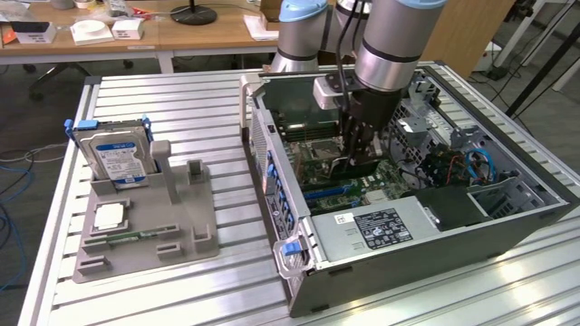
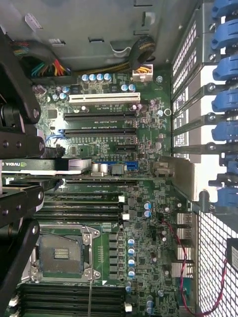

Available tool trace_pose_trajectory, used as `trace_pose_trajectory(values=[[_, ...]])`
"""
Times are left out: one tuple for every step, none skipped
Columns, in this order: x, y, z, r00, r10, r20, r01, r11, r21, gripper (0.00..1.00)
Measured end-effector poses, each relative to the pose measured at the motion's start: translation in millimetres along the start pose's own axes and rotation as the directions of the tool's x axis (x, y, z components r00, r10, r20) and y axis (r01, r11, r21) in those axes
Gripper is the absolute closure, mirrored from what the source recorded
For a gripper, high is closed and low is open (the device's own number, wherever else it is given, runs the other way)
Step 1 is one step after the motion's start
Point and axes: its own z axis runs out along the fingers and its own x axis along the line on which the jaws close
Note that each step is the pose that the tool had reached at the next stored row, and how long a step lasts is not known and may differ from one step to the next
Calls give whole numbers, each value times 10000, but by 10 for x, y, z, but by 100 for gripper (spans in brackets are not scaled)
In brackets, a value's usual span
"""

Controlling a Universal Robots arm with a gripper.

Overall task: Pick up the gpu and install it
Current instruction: 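Insert the gpu into the slot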

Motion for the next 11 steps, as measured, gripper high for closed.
trace_pose_trajectory(values=[[1,1,9,10000,0,-2,0,10000,-1,74],[3,2,20,10000,0,0,0,10000,0,74],[7,3,28,10000,1,-2,-1,10000,-1,74],[12,5,36,10000,2,-4,-2,10000,-2,74],[16,9,46,10000,3,-2,-3,10000,-1,74],[19,13,57,10000,2,0,-2,10000,0,74],[23,16,65,10000,1,-1,-1,10000,-1,74],[27,18,76,10000,-2,0,2,10000,0,74],[31,23,86,10000,1,0,-1,10000,0,74],[34,29,96,10000,2,0,-2,10000,0,74],[36,37,107,10000,2,-1,-2,10000,0,74]])
